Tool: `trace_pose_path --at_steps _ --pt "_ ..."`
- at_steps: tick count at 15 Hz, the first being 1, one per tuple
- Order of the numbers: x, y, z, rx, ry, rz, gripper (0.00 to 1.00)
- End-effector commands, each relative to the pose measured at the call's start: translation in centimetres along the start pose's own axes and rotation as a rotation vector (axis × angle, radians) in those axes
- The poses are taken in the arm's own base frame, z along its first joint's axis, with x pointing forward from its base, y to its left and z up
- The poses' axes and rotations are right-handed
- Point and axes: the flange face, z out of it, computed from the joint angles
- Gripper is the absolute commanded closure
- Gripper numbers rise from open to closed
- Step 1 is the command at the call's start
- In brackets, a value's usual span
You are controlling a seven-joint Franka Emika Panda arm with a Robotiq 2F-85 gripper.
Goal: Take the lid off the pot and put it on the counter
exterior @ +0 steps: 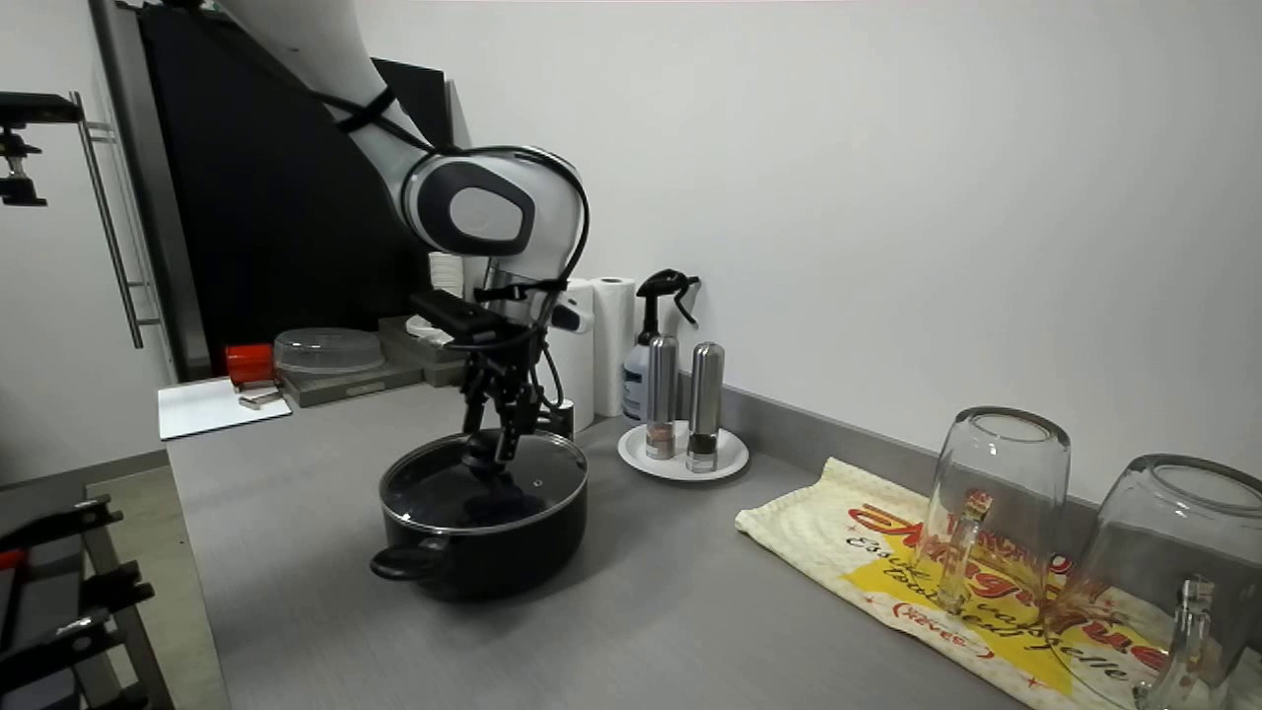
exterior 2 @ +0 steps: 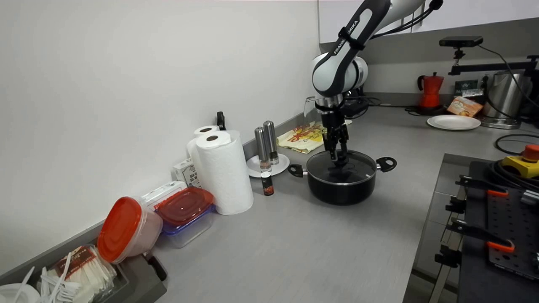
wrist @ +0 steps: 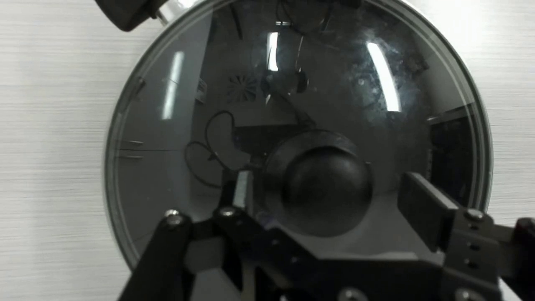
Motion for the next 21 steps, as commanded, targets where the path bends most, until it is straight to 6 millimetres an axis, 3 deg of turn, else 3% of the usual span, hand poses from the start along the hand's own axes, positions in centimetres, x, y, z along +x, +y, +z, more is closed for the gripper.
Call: trace_pose_path --at_steps 1,4,6,10,14,18,21 --pt "0.4 0.2 -0.2 0.016 -0.015 -0.008 0.42" --pt "0.4 0.6 -0.4 0.015 -0.017 -0.003 0.67" --pt "0.4 0.7 -0.7 0.015 -0.022 -0.002 0.74" --pt "0.3 1.0 -1.2 0.012 -0.022 0.004 0.75" --pt "-0.7 1.3 -3.5 -0.008 -0.011 0.013 0.75" --pt "-2.0 0.7 -8.2 -0.048 0.037 -0.005 0.75" --pt "-2.4 -1.0 -12.0 -0.087 0.076 -0.034 0.75"
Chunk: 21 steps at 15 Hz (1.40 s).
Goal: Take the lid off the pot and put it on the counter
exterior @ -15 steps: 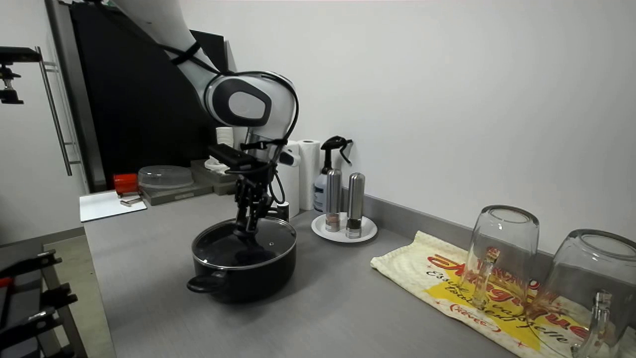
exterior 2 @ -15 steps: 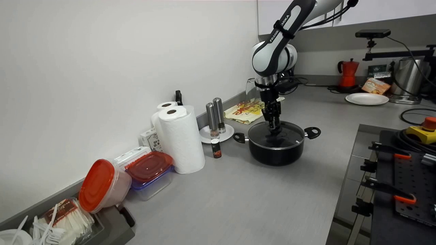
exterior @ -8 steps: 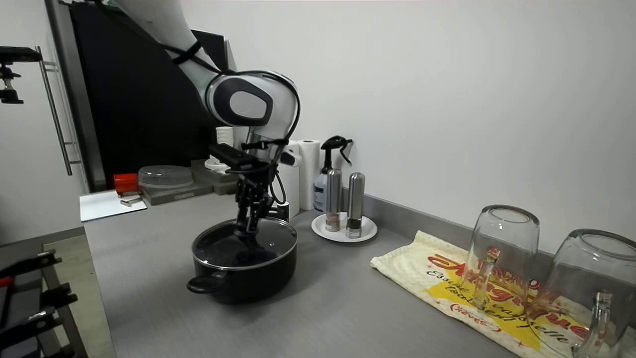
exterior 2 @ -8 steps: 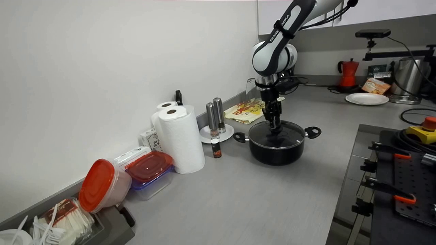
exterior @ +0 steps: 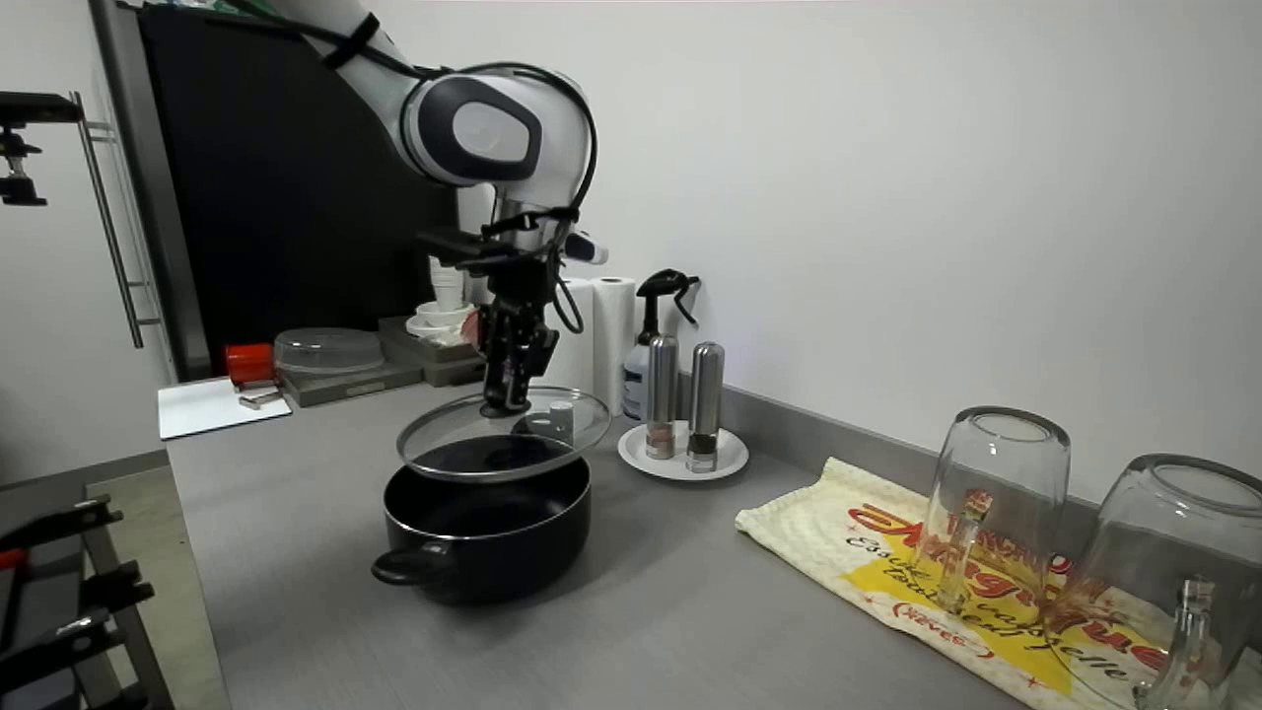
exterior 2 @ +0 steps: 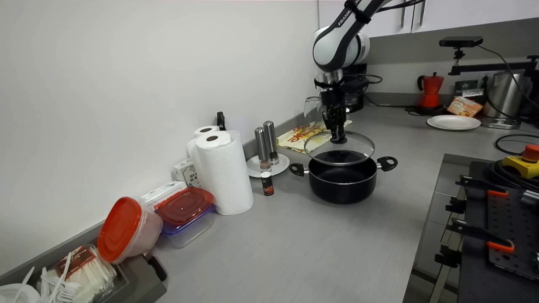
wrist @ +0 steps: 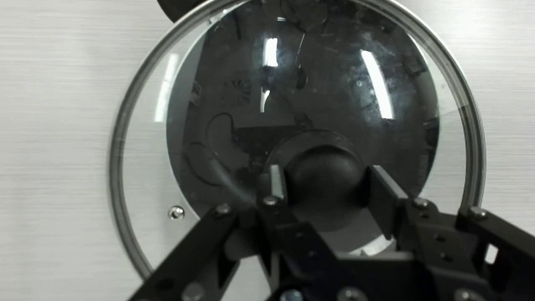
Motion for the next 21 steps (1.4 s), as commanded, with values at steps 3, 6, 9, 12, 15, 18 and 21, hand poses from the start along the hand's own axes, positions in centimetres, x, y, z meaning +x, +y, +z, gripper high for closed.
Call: trace_pose_path --at_steps 3,6,9,12,15,18,21 --pt "-0.9 -5.5 -7.9 -0.118 0.068 -0.104 0.75" --pt "-0.4 -12.3 -10.5 -0.203 0.115 -0.219 0.75" --pt "-0.2 -19.0 -12.3 -0.259 0.154 -0.321 0.75" --pt "-0.3 -25.6 -13.2 -0.306 0.182 -0.418 0.75" --pt "-0.5 -31.3 -12.6 -0.309 0.215 -0.511 0.75" --pt "-0.5 -35.7 -10.4 -0.282 0.222 -0.583 0.75" --pt "-0.2 -38.7 -6.3 -0.251 0.204 -0.645 0.75"
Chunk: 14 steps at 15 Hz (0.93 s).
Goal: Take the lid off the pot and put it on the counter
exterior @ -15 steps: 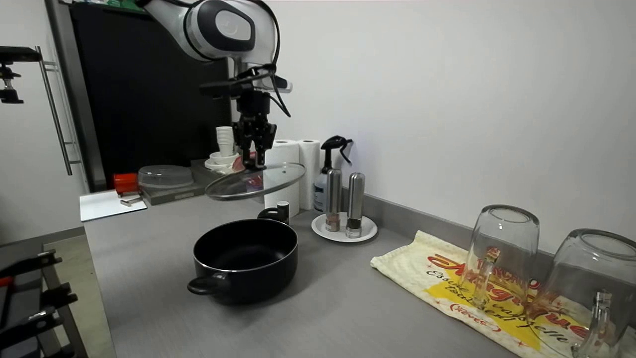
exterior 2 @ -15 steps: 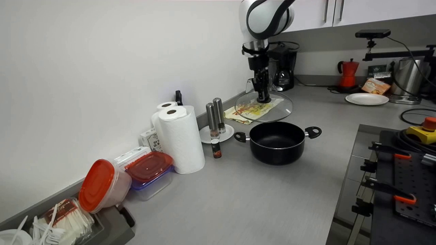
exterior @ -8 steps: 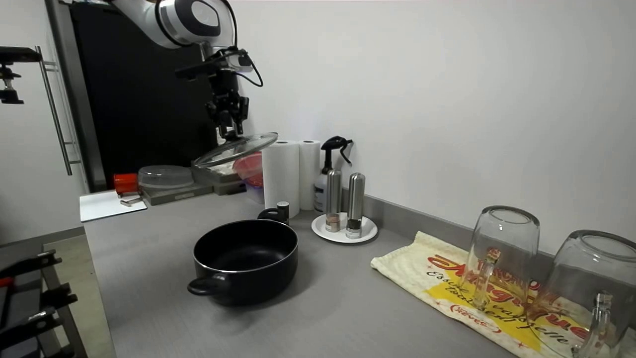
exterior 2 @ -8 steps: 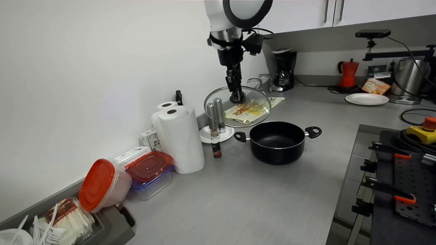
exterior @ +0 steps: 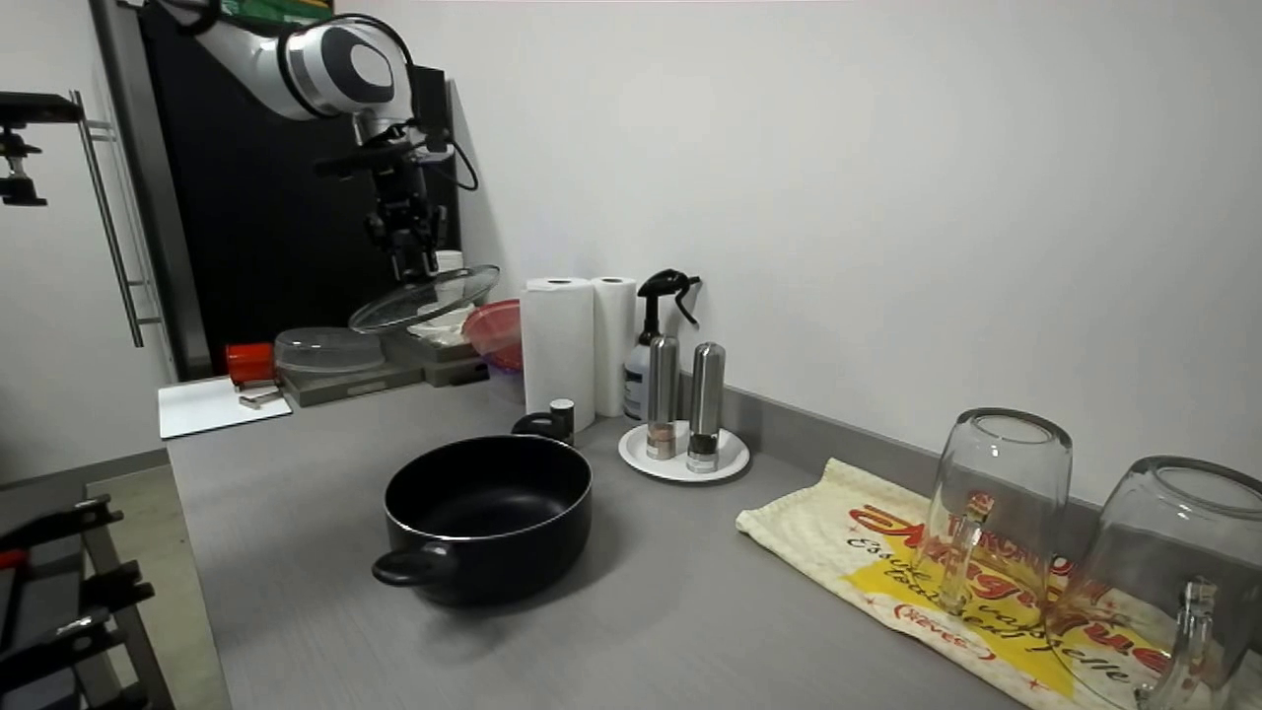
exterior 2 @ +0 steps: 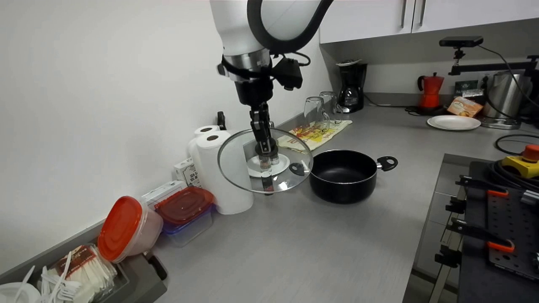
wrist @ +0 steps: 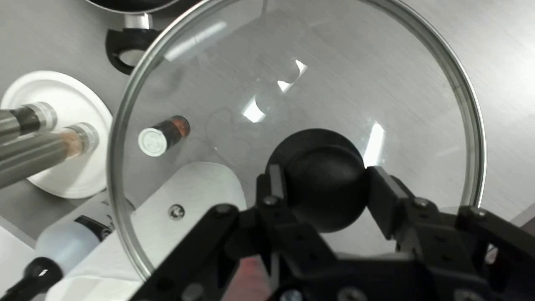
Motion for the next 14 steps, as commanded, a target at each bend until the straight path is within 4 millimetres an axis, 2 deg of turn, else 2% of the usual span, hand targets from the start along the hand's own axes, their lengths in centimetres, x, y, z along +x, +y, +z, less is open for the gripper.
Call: trace_pose_path --at_steps 1,6,9,14 --pt "2.4 -2.8 3.4 0.027 0.008 -0.051 0.75" --pt "3.3 -5.0 11.6 0.101 -0.068 -0.076 0.75" --pt "4.1 -6.9 15.4 0.109 -0.107 -0.095 0.75" --pt "5.4 -11.7 18.7 0.121 -0.133 -0.193 0.75"
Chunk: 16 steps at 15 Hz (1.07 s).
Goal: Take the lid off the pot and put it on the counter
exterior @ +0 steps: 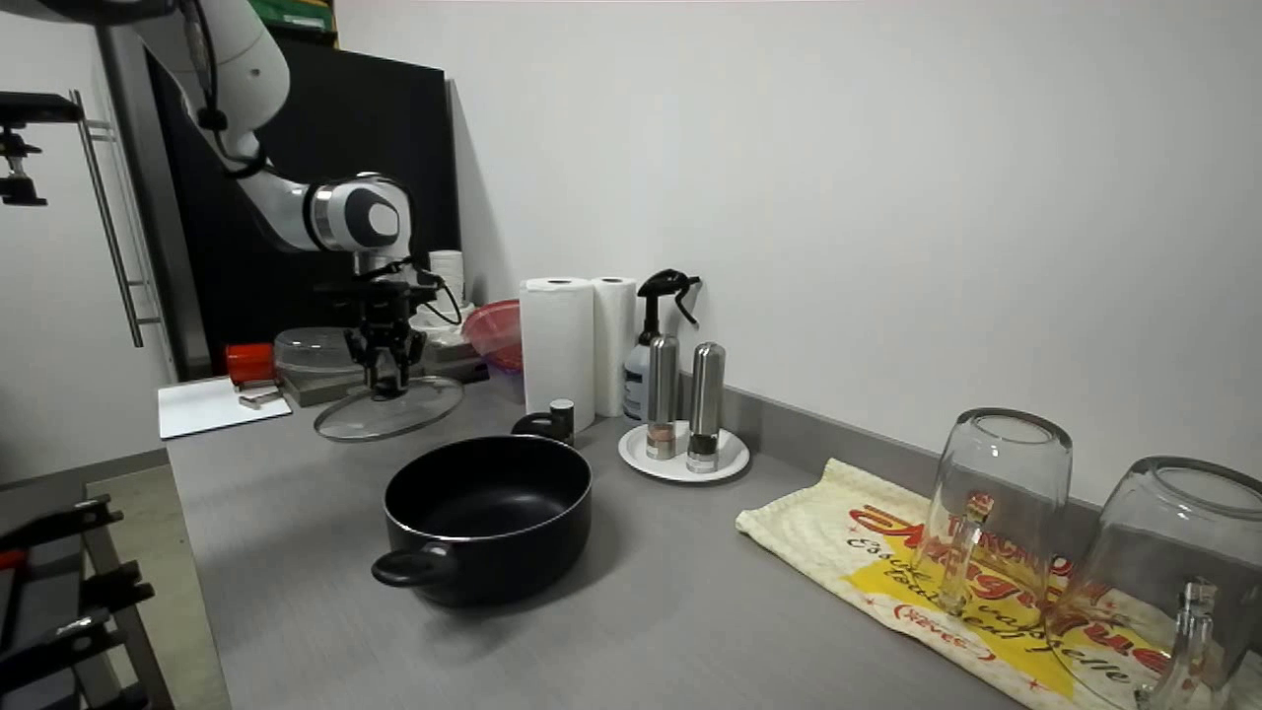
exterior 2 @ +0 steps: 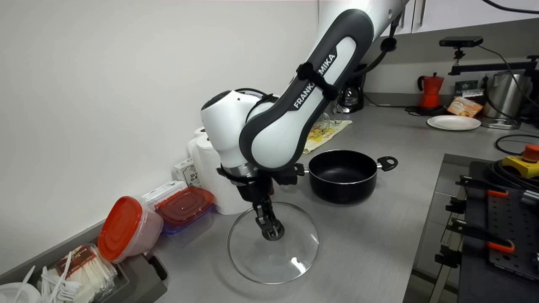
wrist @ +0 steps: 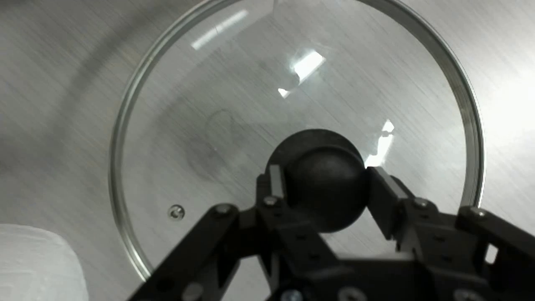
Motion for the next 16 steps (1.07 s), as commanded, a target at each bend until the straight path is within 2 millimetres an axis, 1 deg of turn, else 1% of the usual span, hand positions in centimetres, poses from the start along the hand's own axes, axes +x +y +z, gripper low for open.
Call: trace_pose_path --at_steps 1,3,6,12,16 --pt "2.5 -2.8 0.7 0.004 -0.004 -0.080 0.75" --pt "3.0 -3.6 1.8 0.018 -0.021 -0.109 0.75" --pt "3.2 -4.0 3.0 0.038 -0.052 -0.155 0.75" --pt "3.2 -3.0 4.8 0.052 -0.111 -0.201 0.75" --pt "3.1 -3.0 5.9 0.056 -0.136 -0.214 0.75"
